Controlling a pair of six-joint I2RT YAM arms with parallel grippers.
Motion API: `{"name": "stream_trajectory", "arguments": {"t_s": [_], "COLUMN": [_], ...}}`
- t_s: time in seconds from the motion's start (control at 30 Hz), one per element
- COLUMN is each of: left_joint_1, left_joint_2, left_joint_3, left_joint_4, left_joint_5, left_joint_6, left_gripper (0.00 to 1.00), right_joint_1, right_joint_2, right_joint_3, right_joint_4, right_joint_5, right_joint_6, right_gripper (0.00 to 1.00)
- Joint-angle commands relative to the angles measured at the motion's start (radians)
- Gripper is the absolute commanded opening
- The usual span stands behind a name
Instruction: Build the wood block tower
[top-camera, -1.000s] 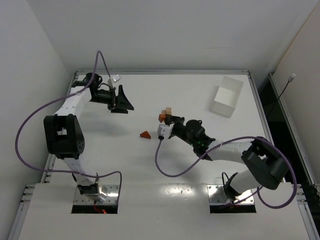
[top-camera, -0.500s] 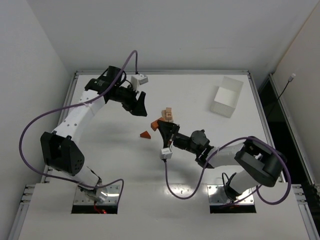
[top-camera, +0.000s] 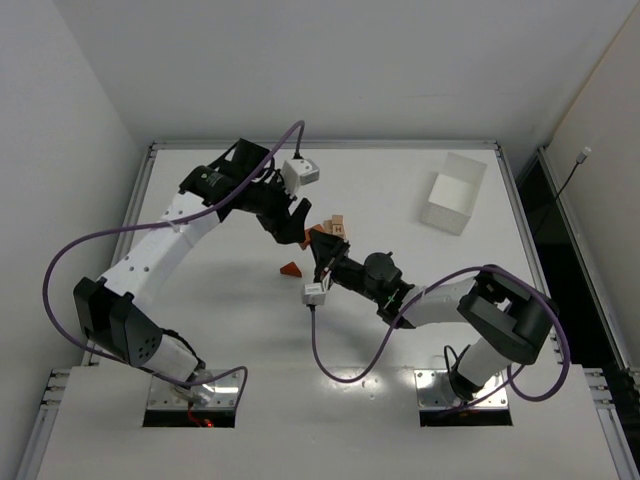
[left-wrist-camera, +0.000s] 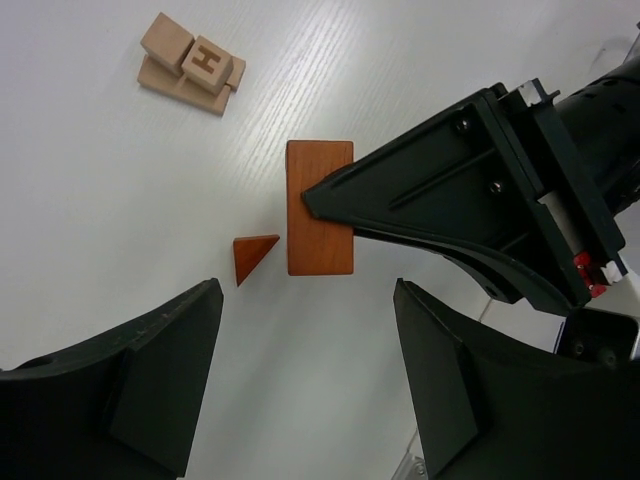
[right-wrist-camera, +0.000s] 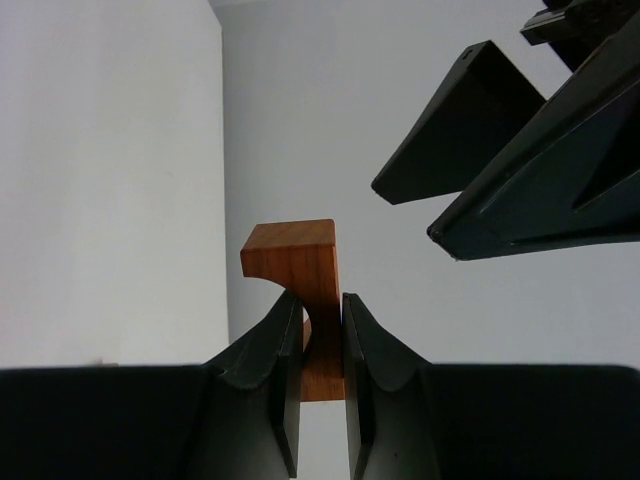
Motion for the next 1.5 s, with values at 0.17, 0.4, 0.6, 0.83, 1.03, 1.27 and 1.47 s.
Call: {"name": "stream_trajectory", "arguments": {"t_s": [0.17, 0.4, 0.6, 0.83, 1.03, 1.27, 1.47], "left_joint_1": [-0.042, -0.051, -0.051, -0.051, -0.051, -0.051, -0.061], "left_joint_2": [-0.013, 0.018, 0.036, 0.056, 0.075, 0.084, 0.093], "left_joint_3": [0.011, 0.0, 0.0, -0.009, -0.009, -0.009, 0.011], "left_joint_4": [-0.007, -0.017, -0.007, 0.002, 0.011, 0.011, 0.02], "left_joint_5": [-0.005, -0.005, -0.026, -0.039, -0.039, -0.029, -0.019], "left_joint_6": [0.045, 0.073, 0.082, 0.082, 0.082, 0.082, 0.082], "left_gripper": [0.57, 0.52, 0.59, 0.61, 0.61, 0.57, 0.58], "right_joint_1": [-0.006, -0.006, -0.006, 0.003, 0.003, 0.003, 0.003], "right_joint_2": [-0.005, -0.042, -0.062, -0.08, -0.1, -0.1, -0.091], "right_joint_3": [0.035, 0.035, 0.035, 0.026, 0.026, 0.035, 0.044], "right_joint_4": [0.017, 0.006, -0.003, -0.015, -0.05, -0.081, -0.09], "right_joint_5": [0.041, 0.031, 0.03, 0.03, 0.041, 0.032, 0.023], "right_joint_6": [0.022, 0.04, 0.04, 0.05, 0.059, 0.068, 0.077], "right_gripper": [0.0, 0.0, 0.0, 0.0, 0.0, 0.0, 0.0]}}
